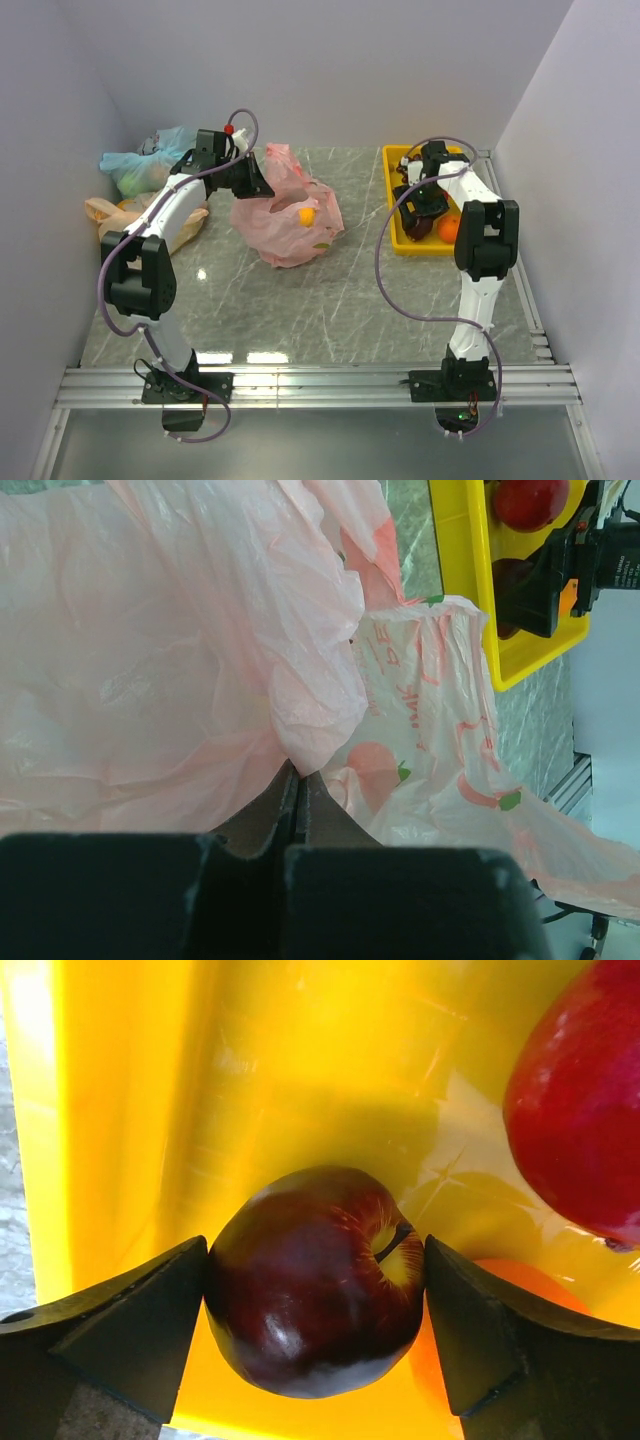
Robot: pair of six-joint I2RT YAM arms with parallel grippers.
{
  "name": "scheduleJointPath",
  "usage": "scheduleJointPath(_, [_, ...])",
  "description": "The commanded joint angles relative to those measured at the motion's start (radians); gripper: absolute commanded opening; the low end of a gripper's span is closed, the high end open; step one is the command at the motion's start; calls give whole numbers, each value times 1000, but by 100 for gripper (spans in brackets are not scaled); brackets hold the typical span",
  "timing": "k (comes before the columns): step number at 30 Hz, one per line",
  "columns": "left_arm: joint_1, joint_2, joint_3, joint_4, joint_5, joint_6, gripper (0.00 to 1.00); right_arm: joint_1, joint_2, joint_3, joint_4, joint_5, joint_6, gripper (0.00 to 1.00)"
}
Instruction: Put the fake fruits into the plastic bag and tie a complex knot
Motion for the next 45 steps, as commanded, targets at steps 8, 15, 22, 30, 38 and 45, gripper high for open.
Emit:
scheduleJointPath(8, [1, -23, -4, 20, 33, 21, 0, 8, -124, 190, -82, -281, 51, 73])
scheduleJointPath(15, [1, -31, -13, 23, 51, 19, 0, 122, -136, 412, 28, -508, 195, 78])
scheduleJointPath(22, [8, -34, -5, 38, 63, -18, 0, 369, -123, 440, 163, -488, 183, 80])
scheduleJointPath(30, [28, -36, 12, 39, 91, -22, 0, 481, -130, 433, 117, -350, 85, 100])
scheduleJointPath(38, [39, -28, 6, 41, 100, -22, 0, 239, -219, 356, 60, -374, 165, 100])
scheduleJointPath(45, [44, -16, 18, 38, 96, -19, 0, -2, -164, 290, 16, -148, 172, 100])
